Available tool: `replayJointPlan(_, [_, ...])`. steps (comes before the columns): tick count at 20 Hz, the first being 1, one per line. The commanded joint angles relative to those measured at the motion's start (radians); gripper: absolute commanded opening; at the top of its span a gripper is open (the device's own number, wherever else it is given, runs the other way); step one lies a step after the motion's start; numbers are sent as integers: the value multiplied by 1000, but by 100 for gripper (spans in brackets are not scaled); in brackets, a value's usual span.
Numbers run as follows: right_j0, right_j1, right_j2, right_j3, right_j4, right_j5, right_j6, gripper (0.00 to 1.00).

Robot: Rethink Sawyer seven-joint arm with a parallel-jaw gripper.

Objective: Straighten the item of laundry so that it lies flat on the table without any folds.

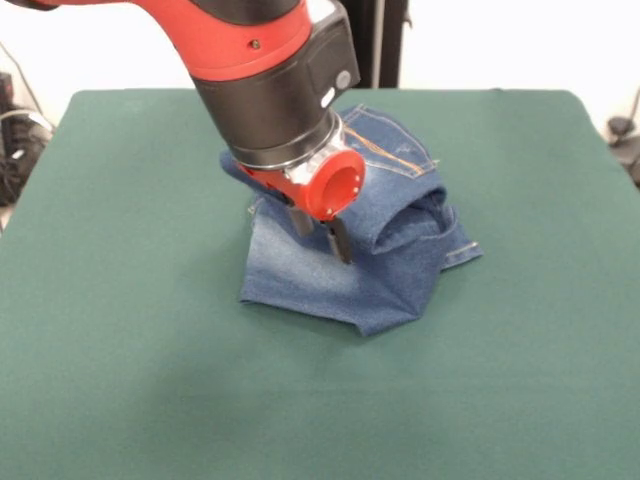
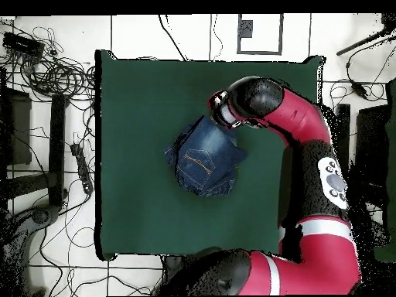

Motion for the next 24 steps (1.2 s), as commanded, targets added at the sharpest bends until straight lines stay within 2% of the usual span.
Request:
replayJointPlan(1, [54, 100, 6, 192, -8, -89, 146, 100])
replayJointPlan(5, [58, 124, 3, 197, -32, -123, 117, 100])
replayJointPlan(15, [63, 153, -11, 165, -48, -61, 68, 100])
replayJointPlan(19, [58, 194, -20, 135, -85, -134, 23, 100])
replayJointPlan(24, [51, 217, -18, 122, -89, -214, 15, 100])
